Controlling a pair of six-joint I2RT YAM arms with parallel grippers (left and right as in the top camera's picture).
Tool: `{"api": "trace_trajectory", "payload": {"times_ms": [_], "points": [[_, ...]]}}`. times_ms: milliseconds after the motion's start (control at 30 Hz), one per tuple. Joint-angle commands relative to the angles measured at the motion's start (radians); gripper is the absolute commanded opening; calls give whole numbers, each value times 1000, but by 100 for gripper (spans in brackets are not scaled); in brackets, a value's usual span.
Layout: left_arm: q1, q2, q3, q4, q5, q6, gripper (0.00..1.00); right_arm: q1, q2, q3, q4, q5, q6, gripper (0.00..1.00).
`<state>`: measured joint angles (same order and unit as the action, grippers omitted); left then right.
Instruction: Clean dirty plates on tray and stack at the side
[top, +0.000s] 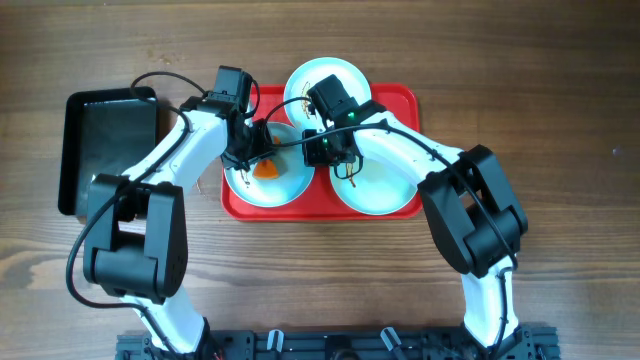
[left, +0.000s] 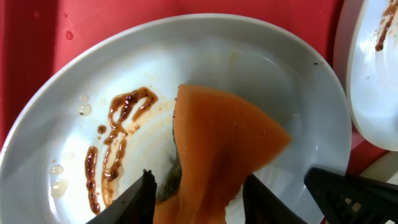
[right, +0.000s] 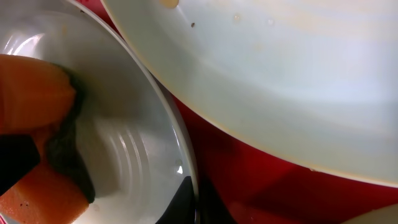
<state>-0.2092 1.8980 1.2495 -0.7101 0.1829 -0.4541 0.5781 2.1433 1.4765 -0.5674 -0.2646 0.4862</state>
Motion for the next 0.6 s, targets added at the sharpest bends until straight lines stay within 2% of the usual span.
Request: {"api": "trace_trajectory", "payload": {"times_ms": [0, 100, 400, 567], "points": [[4, 8, -8, 3, -9, 9, 43, -2, 30, -13, -6, 32, 13, 4], [4, 9, -8, 3, -9, 9, 36, -2, 30, -13, -5, 32, 14, 4], [-22, 9, -8, -2, -9, 10, 35, -2, 30, -13, -5, 32, 13, 4], [-48, 9, -8, -2, -9, 31, 21, -2, 30, -13, -5, 32, 13, 4]]}}
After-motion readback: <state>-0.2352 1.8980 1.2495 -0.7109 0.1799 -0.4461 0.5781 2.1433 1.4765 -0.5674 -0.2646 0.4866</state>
